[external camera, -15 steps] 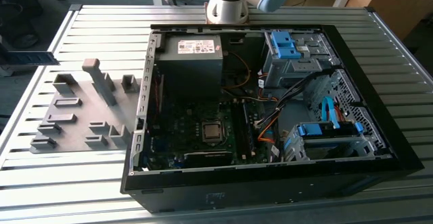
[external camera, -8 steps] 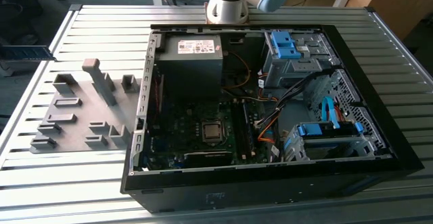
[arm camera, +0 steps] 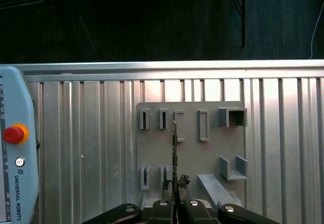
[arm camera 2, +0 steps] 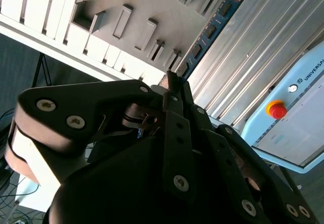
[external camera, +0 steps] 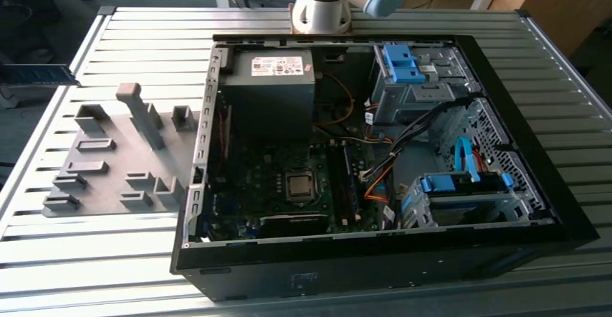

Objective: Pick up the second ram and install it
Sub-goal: 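Pick up the second ram and move it above second insertion slot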

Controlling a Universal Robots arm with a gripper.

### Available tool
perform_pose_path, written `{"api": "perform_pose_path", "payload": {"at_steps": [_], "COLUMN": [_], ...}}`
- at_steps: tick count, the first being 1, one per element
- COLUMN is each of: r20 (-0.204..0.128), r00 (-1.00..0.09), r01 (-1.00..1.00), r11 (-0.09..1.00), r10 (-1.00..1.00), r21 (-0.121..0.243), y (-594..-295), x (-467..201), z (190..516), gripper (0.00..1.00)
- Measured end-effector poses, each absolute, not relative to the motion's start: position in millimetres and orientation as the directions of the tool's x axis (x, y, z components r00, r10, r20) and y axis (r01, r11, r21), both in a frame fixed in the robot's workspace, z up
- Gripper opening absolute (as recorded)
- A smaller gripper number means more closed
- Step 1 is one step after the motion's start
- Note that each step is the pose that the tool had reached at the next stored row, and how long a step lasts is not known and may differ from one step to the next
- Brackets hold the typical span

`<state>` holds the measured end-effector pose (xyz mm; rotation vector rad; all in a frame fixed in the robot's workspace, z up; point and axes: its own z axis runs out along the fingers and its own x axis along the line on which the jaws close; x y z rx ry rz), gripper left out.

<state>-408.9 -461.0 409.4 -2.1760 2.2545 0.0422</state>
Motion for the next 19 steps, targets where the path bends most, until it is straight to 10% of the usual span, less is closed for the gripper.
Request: {"api": "perform_pose_path", "payload": {"at_steps": [19], "r20": [-0.024], "r00": [-0.036], "r01": [-0.999], "r11": [0.035], "r10": [-0.999], "r21": [0.014], "y": [-461.0], "x": [-403.0], "z": [409.4], "gripper": [0.14]}}
